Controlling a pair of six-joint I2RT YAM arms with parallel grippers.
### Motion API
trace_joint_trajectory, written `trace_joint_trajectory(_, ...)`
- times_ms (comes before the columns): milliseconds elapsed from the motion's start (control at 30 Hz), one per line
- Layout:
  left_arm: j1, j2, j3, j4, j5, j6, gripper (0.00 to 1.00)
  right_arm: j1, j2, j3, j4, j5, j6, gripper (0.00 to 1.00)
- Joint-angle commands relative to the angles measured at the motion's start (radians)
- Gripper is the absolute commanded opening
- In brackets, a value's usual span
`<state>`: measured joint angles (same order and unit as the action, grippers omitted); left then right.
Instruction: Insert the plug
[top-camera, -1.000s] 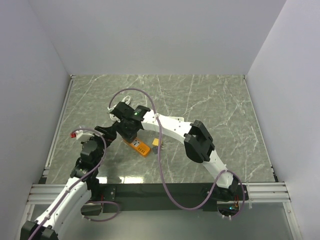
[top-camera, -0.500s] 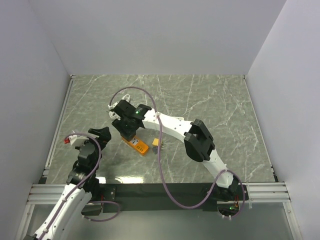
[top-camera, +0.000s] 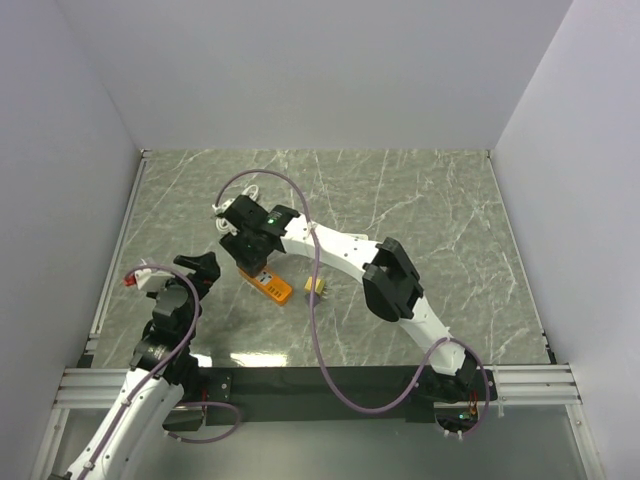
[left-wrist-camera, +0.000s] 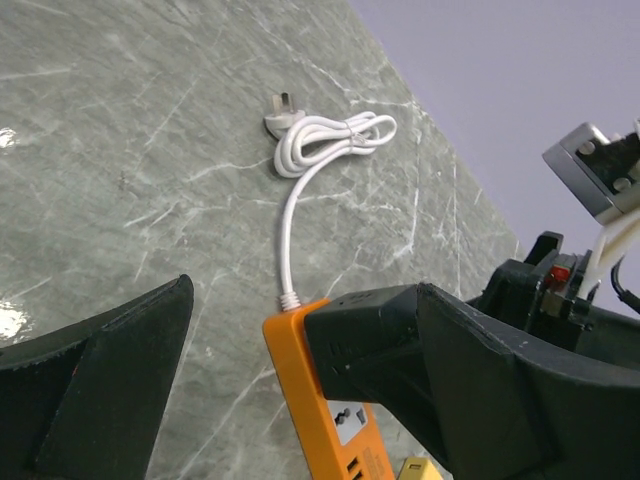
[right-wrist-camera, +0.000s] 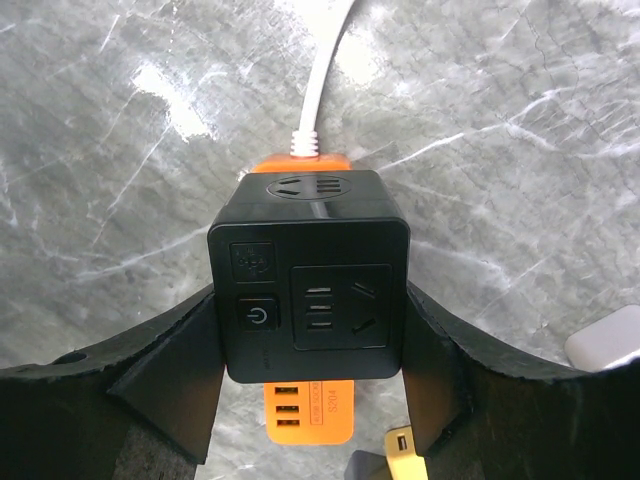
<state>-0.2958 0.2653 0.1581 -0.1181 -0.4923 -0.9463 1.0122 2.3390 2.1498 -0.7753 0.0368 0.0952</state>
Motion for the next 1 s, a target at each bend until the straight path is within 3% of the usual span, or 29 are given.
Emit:
trace_joint_trajectory(0, 0.001, 0.012, 0.003, 0.082, 0.059, 0.055, 0.99, -0.035, 0.086, -0.071, -0.055, 0.029, 0.001, 0.0)
trace_joint_trajectory(200, 0.001, 0.054, -0.037, 0.227, 0.153, 0.104, 0.97, -0.103, -0.046, -0.338, 0.042, 0.058, 0.037, 0.0)
trace_joint_trajectory(600, 0.0, 0.279, -0.077, 0.521, 0.291, 0.159, 0.93, -0.153, -0.198, -0.556, 0.107, 0.123, 0.078, 0.0)
trace_joint_trajectory(767, 0.0, 0.296, -0.072, 0.54, 0.305, 0.164, 0.93, -0.155, -0.208, -0.538, 0.078, 0.127, 0.069, 0.0)
trace_joint_trajectory(967, 0.0, 0.25, -0.081, 0.514, 0.316, 0.159, 0.94, -0.153, -0.061, -0.299, -0.034, 0.095, 0.025, 0.0)
